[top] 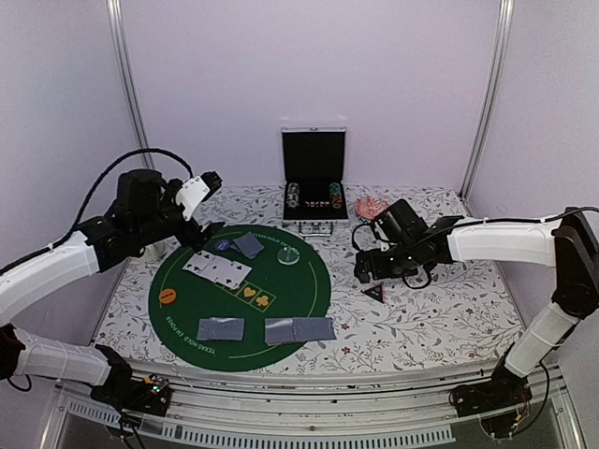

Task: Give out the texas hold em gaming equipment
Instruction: Pick up the all-in button from the center of the board.

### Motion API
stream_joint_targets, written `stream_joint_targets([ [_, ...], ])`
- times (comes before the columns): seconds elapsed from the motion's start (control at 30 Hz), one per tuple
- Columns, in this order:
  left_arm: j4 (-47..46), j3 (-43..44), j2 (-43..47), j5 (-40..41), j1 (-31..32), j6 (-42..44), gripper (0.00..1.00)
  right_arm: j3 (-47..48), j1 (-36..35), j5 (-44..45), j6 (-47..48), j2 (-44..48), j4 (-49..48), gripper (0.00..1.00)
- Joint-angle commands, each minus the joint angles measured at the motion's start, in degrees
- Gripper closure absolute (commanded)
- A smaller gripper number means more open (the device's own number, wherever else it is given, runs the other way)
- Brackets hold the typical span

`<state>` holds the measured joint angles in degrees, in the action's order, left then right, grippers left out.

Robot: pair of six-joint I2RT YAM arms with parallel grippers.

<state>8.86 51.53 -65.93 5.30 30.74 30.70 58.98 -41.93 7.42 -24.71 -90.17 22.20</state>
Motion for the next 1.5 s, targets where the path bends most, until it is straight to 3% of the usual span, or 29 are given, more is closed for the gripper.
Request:
stream_joint_targets([
  [0.0, 1.85, -5.25, 4.82, 1.36, -0.07, -10.12, 0.02, 5.82, 0.31, 1.44, -2.38, -8.18, 6.34, 0.01],
  [0.4, -0.85, -9.67, 9.65, -4.37, -0.07, -13.31, 0.02, 12.92, 0.64, 2.44, -5.41, -21.25, 12.09, 0.01],
  [0.67, -1.07, -10.11, 10.52, -5.64, -0.07, -13.09, 0.02, 13.60, 0.61, 3.22, -6.38, -23.29, 15.34, 0.13],
  [1.1, -1.16, -10.27, 10.03, -7.44, -0.07, -12.76, 0.02, 14.87, 0.55, 6.69, -7.51, -25.42, 19.91, 0.10],
  [1.47, -1.19, -10.37, 10.37, -8.53, -0.06, -12.55, 0.02, 12.10, 0.55, 0.23, -7.01, -23.26, 15.19, 0.32],
])
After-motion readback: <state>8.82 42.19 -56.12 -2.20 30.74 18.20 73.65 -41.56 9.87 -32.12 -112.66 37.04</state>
